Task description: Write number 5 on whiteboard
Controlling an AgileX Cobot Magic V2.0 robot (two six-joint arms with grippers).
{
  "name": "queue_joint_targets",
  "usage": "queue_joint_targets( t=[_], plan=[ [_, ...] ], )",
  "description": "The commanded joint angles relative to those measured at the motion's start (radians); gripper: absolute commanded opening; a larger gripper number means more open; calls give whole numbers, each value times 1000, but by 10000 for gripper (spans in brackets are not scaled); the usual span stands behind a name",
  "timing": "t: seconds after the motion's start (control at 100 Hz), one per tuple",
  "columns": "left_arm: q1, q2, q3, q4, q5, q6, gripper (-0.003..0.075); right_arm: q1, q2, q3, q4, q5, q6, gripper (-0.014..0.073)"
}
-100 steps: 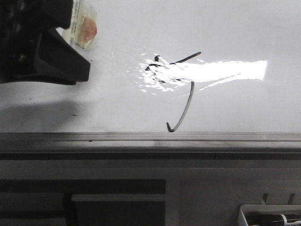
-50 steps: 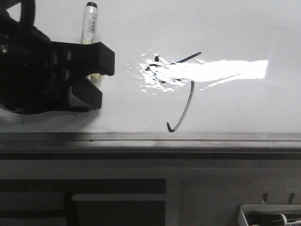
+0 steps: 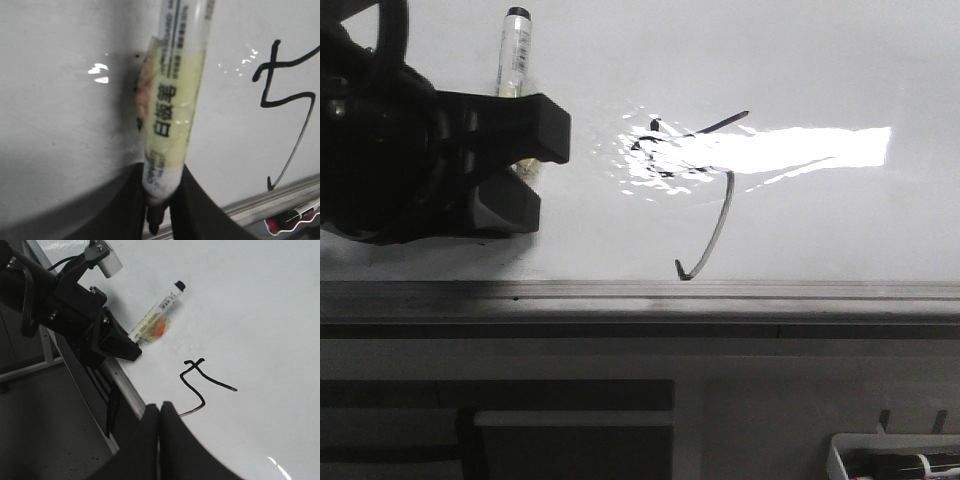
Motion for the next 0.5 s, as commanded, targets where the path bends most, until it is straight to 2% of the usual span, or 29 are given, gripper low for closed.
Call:
queue_joint_targets(
  t=[0.0, 0.09, 0.33, 0.49],
  plan=[
    [6, 9, -17, -5, -101, -7, 101, -6, -4, -24, -9, -69, 0, -61],
    [6, 9, -17, -9, -113, -7, 155, -6, -4, -24, -9, -71, 0, -61],
    [6, 9, -17, -31, -126, -7, 229, -6, -4, -24, -9, -71, 0, -61],
    [6, 9, -17, -31, -146, -7, 388, -6, -4, -24, -9, -71, 0, -61]
  ],
)
